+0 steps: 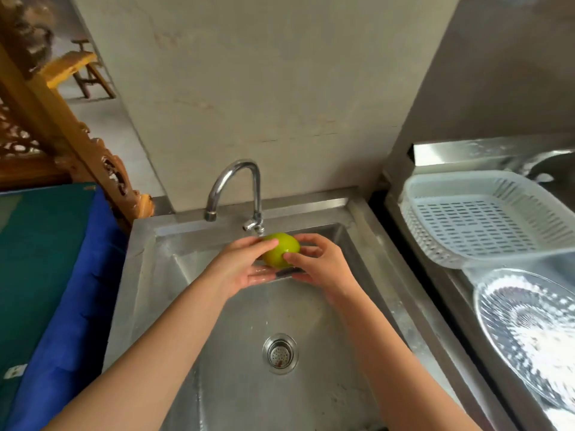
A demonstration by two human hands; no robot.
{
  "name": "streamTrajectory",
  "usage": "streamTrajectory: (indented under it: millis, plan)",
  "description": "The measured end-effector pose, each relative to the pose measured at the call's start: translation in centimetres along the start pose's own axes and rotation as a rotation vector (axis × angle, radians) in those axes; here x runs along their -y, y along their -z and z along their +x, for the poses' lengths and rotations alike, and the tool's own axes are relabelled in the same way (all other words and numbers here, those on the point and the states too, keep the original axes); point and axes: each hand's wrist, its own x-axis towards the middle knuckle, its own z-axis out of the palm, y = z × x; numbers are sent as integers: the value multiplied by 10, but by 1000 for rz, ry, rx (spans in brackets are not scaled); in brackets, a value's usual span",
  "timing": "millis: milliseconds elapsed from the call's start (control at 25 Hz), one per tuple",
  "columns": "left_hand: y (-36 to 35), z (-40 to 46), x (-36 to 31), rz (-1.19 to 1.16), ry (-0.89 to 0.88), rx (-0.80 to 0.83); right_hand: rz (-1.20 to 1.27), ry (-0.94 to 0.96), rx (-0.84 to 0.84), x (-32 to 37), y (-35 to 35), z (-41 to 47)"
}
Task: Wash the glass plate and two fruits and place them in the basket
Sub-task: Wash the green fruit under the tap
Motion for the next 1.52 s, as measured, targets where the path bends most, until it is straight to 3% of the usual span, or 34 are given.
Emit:
streamTrajectory:
  millis: [240, 440, 720, 1080, 1520]
  plan:
    - [-120, -19, 14, 213, -17, 199, 149, 13, -237, 3, 110, -65]
    - [-255, -19, 57, 228, -35, 385, 135, 46, -423, -18, 236, -119]
    - [-390, 8, 120, 420, -12, 404, 68, -16, -566, -66, 367, -141]
    - [-420, 49, 156, 462, 61, 363, 6, -70, -531, -107, 404, -113]
    - [-415, 42, 145, 549, 40, 391, -132, -128, -533, -103, 411, -116]
